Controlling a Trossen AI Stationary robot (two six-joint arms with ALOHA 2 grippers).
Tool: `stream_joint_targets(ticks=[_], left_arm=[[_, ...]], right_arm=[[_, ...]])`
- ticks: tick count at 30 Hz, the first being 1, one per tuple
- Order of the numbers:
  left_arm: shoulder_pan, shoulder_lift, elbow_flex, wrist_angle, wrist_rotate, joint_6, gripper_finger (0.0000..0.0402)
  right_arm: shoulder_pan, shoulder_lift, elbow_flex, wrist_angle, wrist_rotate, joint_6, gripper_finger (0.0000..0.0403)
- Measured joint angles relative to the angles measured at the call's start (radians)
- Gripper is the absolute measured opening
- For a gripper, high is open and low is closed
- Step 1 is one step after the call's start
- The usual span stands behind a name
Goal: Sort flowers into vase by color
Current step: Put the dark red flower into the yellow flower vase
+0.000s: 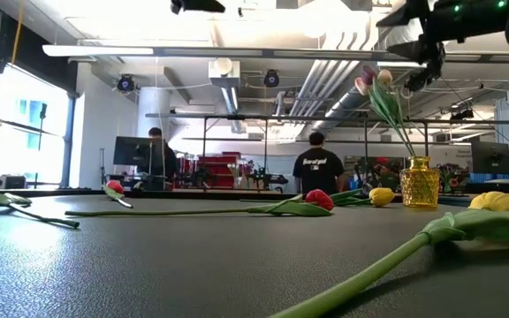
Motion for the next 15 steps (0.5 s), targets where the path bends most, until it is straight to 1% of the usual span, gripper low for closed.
stream_joint_targets(ticks=[8, 15], left_arm=[[-0.008, 0.130, 0.000, 0.006, 0.079, -0.011, 0.0293], [0.012, 0.167, 0.000, 0.023, 0.077, -0.092, 0.0293]], right_arm=[[0.147, 0.039, 0.000, -0.024, -0.011, 0.063, 0.0254], [0.274, 0.079, 0.000, -0.023, 0.048, 0.090, 0.0236]])
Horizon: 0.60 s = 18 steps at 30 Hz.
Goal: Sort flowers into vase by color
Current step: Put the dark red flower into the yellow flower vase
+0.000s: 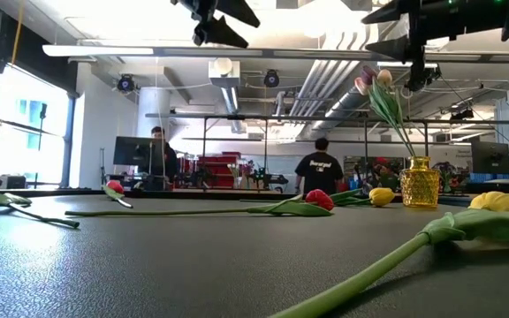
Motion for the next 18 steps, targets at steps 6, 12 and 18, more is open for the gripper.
stream_joint_targets(ticks=[6, 12, 18], left_arm=[[0.022, -0.010, 0.000, -0.029, -0.003, -0.104, 0.0293], [0.008, -0.010, 0.000, -0.198, -0.003, -0.356, 0.0293], [-0.089, -0.009, 0.000, -0.608, -0.121, -0.679, 0.0282]], right_arm=[[0.070, 0.041, 0.000, 0.013, 0.045, 0.010, 0.0231], [0.111, 0.085, 0.000, 0.037, 0.065, 0.028, 0.0231], [0.127, 0.098, 0.000, 0.026, 0.079, 0.036, 0.0231]])
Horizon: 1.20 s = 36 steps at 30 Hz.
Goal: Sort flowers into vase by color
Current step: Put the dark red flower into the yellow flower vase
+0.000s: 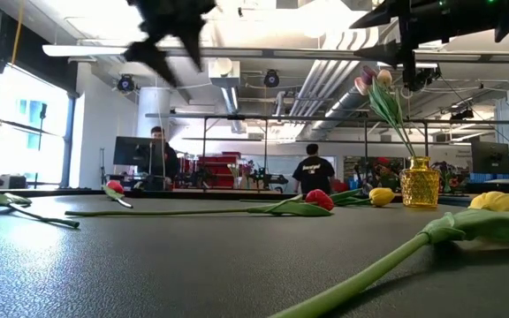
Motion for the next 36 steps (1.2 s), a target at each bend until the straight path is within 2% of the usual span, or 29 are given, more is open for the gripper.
stream_joint_targets(ticks=[3, 8, 12, 18, 21, 27, 36], left_arm=[[-0.087, -0.001, -0.015, -0.084, -0.066, -0.169, 0.0276], [-0.210, -0.015, -0.131, -0.061, -0.078, -0.429, 0.0271], [-0.296, -0.017, -0.248, -0.040, -0.079, -0.718, 0.0271], [-0.446, -0.018, -0.385, 0.075, -0.084, -1.159, 0.0270], [-0.509, -0.018, -0.444, 0.067, -0.105, -1.348, 0.0270], [-0.504, -0.005, -0.528, 0.076, -0.056, -1.375, 0.0265], [-0.517, 0.003, -0.562, 0.088, 0.012, -1.376, 0.0250]], right_arm=[[0.000, 0.002, 0.000, -0.029, 0.003, -0.001, 0.0231], [0.000, 0.004, 0.000, -0.096, 0.002, -0.017, 0.0231], [-0.001, 0.004, 0.000, -0.128, 0.002, -0.039, 0.0231], [-0.010, 0.004, 0.000, -0.131, 0.006, -0.086, 0.0231], [-0.014, 0.004, 0.000, -0.147, 0.005, -0.100, 0.0231], [-0.016, 0.004, 0.000, -0.171, -0.004, -0.116, 0.0231], [-0.016, 0.004, 0.000, -0.204, -0.073, -0.100, 0.0231]])
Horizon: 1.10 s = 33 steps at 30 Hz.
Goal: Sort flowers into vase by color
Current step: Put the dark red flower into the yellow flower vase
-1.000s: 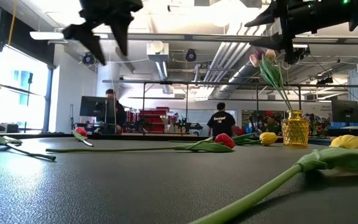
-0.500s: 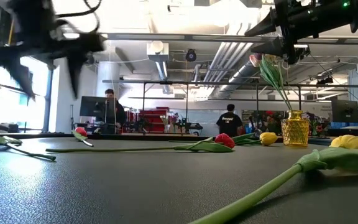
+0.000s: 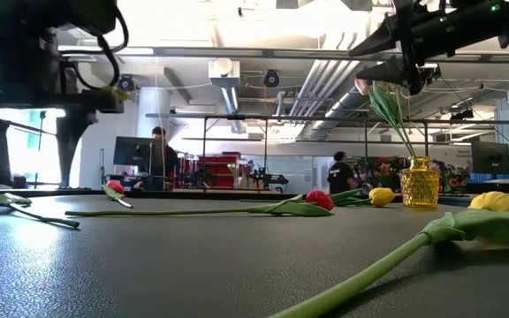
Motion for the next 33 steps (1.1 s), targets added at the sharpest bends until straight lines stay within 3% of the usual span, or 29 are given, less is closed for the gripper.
stream_joint_targets(ticks=[10, 21, 24, 33], left_arm=[[-0.024, 0.113, 0.000, -0.007, 0.020, 0.026, 0.0243], [0.016, 0.199, 0.002, 0.107, 0.031, 0.028, 0.0237], [0.017, 0.189, 0.002, 0.104, 0.025, 0.037, 0.0207], [0.017, 0.180, 0.002, 0.087, -0.016, 0.053, 0.0065]], right_arm=[[0.000, 0.000, 0.000, -0.058, 0.000, -0.013, 0.0231], [0.000, 0.000, 0.000, -0.058, -0.021, -0.016, 0.0231], [0.000, 0.000, 0.000, -0.058, -0.021, -0.016, 0.0231], [0.000, 0.000, 0.000, -0.058, -0.036, -0.009, 0.0231]])
